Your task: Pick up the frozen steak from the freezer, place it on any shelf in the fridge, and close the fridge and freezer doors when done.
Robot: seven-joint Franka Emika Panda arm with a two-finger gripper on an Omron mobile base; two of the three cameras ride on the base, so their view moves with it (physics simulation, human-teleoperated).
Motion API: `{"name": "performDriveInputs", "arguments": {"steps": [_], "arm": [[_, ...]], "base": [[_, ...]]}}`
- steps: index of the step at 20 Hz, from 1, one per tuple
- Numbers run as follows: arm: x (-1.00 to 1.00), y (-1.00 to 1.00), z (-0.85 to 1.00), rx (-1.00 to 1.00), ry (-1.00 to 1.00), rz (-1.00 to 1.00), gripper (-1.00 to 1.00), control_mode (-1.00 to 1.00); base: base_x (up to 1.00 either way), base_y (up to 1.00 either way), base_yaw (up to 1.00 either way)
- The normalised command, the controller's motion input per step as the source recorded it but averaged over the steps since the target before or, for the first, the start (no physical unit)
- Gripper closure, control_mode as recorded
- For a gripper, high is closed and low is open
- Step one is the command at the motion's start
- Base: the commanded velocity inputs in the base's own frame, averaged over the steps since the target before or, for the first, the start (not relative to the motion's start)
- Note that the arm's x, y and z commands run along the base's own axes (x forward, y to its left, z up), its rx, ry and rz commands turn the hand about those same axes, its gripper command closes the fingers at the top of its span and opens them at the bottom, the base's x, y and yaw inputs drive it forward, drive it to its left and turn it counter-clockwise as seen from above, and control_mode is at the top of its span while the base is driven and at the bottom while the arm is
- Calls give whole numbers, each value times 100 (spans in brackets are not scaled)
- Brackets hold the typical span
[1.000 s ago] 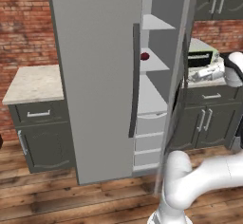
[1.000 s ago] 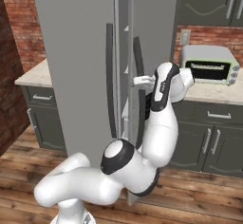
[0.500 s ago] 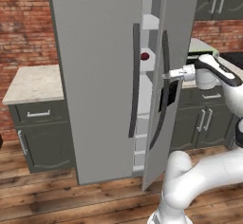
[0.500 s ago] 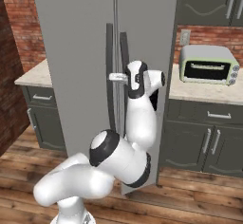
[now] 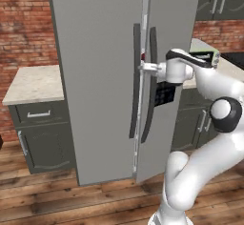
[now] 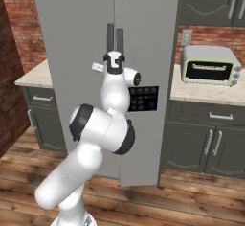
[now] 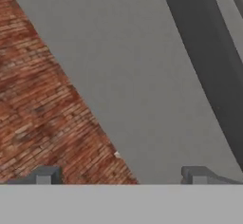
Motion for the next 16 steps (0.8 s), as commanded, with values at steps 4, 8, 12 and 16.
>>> {"name": "performDriveInputs", "arguments": {"steps": [4, 8, 12, 16], "arm": [[48, 0, 36, 0, 0, -6, -100, -100], [59, 0, 6, 0, 8, -1, -100, -100], [21, 0, 1, 0, 1, 0, -100, -100], [0, 0, 0, 0, 0, 0, -100, -100]], "base": [[0, 0, 0], [0, 0, 0], [0, 0, 0], [0, 0, 0]]}}
